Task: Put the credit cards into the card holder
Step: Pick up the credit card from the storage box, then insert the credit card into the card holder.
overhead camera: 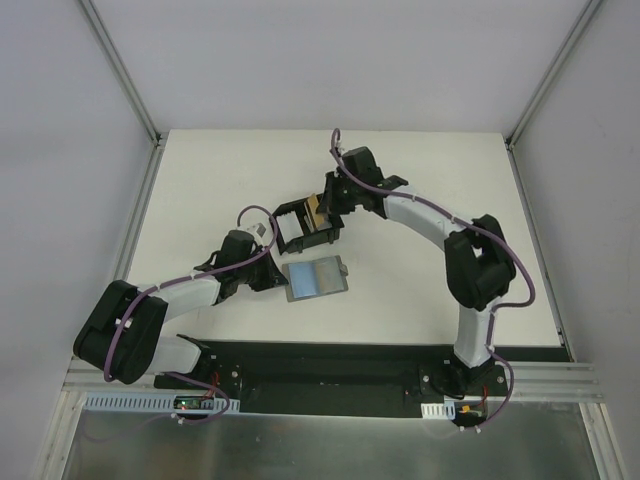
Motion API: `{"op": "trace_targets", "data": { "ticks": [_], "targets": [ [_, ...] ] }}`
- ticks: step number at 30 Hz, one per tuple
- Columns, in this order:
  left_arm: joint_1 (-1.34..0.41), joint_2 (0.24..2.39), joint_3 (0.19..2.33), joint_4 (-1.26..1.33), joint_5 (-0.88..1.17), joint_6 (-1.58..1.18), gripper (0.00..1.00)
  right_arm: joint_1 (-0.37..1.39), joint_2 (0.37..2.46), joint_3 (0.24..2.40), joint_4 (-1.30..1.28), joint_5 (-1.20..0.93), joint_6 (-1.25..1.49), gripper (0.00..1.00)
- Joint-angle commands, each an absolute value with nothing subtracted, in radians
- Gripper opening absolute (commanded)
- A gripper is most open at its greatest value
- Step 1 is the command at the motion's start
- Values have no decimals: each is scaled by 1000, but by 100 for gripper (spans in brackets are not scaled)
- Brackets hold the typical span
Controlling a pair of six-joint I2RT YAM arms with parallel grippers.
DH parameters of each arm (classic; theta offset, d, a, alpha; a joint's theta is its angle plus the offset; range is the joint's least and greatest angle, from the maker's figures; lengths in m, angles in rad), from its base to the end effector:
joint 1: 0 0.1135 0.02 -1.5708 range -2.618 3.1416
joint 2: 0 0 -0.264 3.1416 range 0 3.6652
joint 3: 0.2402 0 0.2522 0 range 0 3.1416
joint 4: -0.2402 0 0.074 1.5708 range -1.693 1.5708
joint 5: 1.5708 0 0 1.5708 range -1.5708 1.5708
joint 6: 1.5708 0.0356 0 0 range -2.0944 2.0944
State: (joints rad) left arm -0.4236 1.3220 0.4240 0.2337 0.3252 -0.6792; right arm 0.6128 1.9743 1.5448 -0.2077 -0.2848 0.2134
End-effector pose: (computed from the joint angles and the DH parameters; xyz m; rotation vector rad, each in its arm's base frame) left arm 0.2136 -0.1088 0.1488 -0.1140 2.3694 -0.9338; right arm 0.3692 0.2718 0.2445 -0.6143 2.2039 0.7613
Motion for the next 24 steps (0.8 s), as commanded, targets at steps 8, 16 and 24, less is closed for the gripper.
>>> {"op": "trace_targets", "data": {
  "ticks": [8, 16, 24],
  "targets": [
    [-413, 1328, 420, 241, 327, -666, 0, 606, 1559, 1062, 179, -405, 389, 0],
    [-413, 1335, 391, 252, 328, -672, 0, 673, 1535, 795, 386, -419, 497, 0],
    [-414, 1328, 361, 258, 319, -689, 0, 675, 1669, 742, 509, -436, 515, 0]
  ]
}}
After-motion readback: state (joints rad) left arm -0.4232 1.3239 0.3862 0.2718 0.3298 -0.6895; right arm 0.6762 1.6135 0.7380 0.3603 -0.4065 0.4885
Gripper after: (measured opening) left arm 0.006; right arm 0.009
